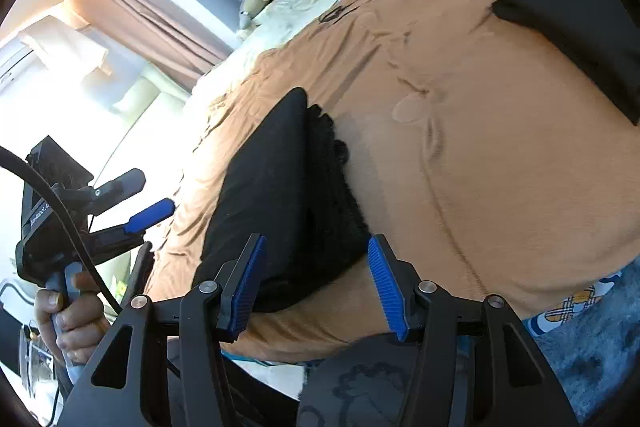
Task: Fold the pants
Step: 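Open the left gripper and release the folded trousers onto the bed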
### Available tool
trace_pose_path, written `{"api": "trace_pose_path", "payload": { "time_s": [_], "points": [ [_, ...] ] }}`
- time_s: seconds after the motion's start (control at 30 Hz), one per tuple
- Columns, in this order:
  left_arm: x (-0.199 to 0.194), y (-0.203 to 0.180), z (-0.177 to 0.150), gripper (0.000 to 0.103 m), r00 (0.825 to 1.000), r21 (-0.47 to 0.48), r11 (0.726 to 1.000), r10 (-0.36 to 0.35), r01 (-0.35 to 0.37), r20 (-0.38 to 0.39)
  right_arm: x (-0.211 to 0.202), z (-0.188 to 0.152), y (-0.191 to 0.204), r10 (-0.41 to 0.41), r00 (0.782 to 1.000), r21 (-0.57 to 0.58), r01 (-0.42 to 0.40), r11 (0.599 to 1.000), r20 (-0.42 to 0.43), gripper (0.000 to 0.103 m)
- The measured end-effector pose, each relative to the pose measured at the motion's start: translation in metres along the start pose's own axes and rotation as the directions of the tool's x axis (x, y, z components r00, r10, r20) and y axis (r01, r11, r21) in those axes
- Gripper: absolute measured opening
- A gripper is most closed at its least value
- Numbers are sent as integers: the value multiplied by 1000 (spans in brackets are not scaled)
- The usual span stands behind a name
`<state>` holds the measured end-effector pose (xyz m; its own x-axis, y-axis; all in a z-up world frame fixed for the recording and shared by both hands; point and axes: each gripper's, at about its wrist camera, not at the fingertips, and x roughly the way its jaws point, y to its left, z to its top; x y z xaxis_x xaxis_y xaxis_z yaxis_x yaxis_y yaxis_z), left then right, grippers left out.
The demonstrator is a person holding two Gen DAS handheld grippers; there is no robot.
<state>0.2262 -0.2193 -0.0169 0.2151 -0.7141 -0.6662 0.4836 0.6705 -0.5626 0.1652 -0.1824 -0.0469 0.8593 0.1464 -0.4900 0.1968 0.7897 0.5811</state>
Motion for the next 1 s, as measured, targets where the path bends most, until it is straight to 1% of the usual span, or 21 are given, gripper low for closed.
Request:
{"api": "trace_pose_path", "payload": {
  "time_s": [0.07,0.13,0.27,0.37,0.47,0.63,0.77,0.93,1.0],
  "points": [
    [-14,6,-1,72,1000,7,1000,28,-28,9,3,0,4,8,1000,-5,-8,1000,-8,51],
    [-22,12,-2,76,998,12,998,56,-57,10,8,-1,9,15,1000,-15,-15,1000,-20,51],
    [-29,27,-7,76,994,10,994,108,-108,10,20,-1,23,12,999,-41,-14,999,-46,51],
    [-31,42,-13,76,991,1,991,132,-132,15,32,0,31,-6,997,-62,1,998,-71,51],
    [-29,58,-18,76,990,-16,989,144,-144,12,43,6,36,-26,995,-83,18,996,-96,51],
    [-31,88,-28,76,988,-67,986,152,-150,15,61,22,39,-83,987,-125,65,990,-140,51],
    [-22,113,-40,76,988,-112,981,156,-155,-7,79,34,40,-111,975,-158,81,984,-194,51],
    [-9,136,-55,62,988,-159,975,150,-155,-45,102,44,47,-119,960,-205,66,976,-253,51],
    [-4,143,-60,59,987,-174,972,151,-160,-61,109,45,49,-120,957,-214,63,975,-266,44]
  ]
}}
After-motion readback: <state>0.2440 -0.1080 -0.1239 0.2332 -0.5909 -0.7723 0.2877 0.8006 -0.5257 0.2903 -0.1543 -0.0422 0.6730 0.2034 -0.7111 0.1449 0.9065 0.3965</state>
